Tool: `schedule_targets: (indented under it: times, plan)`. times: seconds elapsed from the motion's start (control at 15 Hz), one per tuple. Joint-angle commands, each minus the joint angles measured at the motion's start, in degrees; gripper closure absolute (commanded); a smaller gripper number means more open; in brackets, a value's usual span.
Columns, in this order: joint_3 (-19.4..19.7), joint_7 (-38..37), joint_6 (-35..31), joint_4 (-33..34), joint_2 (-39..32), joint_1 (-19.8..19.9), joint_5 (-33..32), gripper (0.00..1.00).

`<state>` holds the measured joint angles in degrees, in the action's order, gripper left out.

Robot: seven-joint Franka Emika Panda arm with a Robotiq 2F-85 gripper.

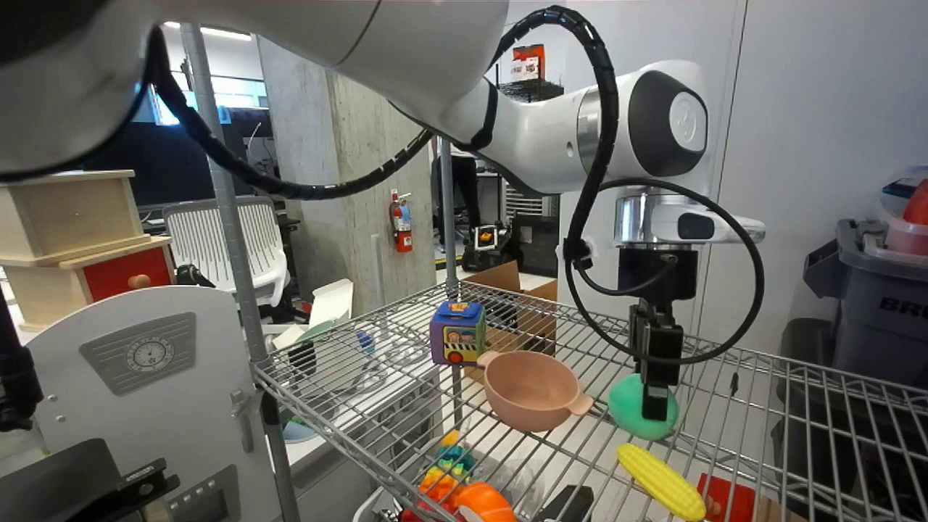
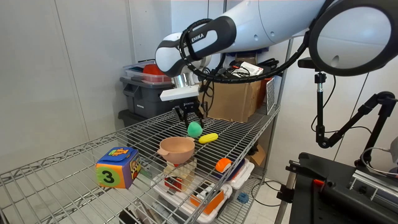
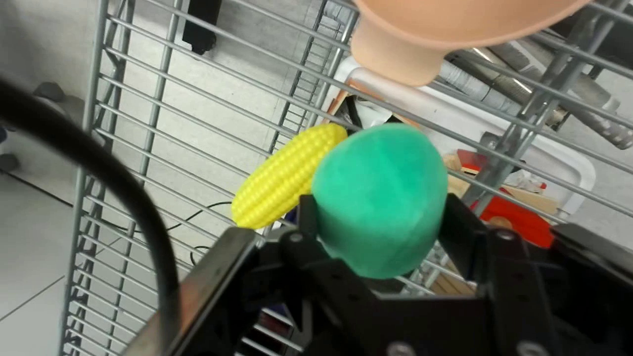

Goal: Pick up the green toy from the bowl and put it on the wire rack.

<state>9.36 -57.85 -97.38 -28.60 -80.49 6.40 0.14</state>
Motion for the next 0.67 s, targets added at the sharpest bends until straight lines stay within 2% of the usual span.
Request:
schedule_targets:
  times: [0.0,0.07,0.2,0.4,0.6]
  plan:
    - [0.2,-2.2,4.6,6.8,-3.4,0.2,-1.3,0.05]
    - [0.1,-2.4,5.0,7.6,-3.8,0.2,-1.6,0.01]
    - [0.0,-2.5,2.4,2.2,-0.8,-0.3,-1.9,0.0]
    - [-0.2,-1.6,2.1,2.7,-0.8,-0.2,-1.9,0.0]
    - [-1.3,2.7,2.8,2.6,1.2,0.3,-1.4,0.0]
